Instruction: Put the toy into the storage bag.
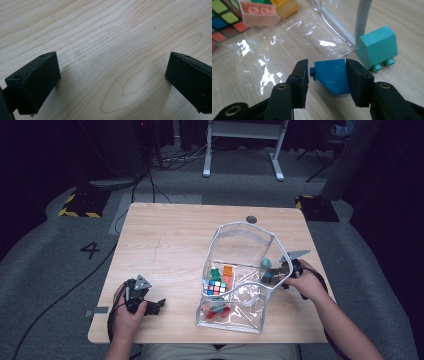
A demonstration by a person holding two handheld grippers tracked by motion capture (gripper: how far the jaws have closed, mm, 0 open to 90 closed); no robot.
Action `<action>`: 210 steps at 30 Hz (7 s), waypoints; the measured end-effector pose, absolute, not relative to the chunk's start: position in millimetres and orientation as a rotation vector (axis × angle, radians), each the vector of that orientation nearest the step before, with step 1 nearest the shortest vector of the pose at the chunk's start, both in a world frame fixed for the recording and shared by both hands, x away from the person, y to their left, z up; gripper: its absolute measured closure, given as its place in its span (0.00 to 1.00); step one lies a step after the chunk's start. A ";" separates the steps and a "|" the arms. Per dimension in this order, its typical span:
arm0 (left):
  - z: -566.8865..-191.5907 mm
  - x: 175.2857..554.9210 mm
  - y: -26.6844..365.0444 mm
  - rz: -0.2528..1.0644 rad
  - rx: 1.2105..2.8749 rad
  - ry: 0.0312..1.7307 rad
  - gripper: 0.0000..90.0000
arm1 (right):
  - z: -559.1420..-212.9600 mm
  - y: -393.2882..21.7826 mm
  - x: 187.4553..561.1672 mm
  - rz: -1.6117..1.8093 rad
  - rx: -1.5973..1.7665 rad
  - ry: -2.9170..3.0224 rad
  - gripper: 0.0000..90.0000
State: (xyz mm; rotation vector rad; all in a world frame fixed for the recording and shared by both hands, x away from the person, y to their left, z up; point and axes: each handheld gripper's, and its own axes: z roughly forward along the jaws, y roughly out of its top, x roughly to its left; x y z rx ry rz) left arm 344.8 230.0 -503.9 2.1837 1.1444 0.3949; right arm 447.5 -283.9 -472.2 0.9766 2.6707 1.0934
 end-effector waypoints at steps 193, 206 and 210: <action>-503.7 344.8 230.1 0.395 2.185 1.146 0.00 | -298.5 -167.3 474.2 1.076 0.998 2.583 0.50; -503.7 344.8 230.1 0.395 2.185 1.146 0.00 | -274.6 -247.6 475.0 1.143 1.104 2.395 0.49; -503.7 344.8 230.1 0.394 2.185 1.146 0.00 | -277.9 -273.4 478.0 1.129 1.149 2.353 0.49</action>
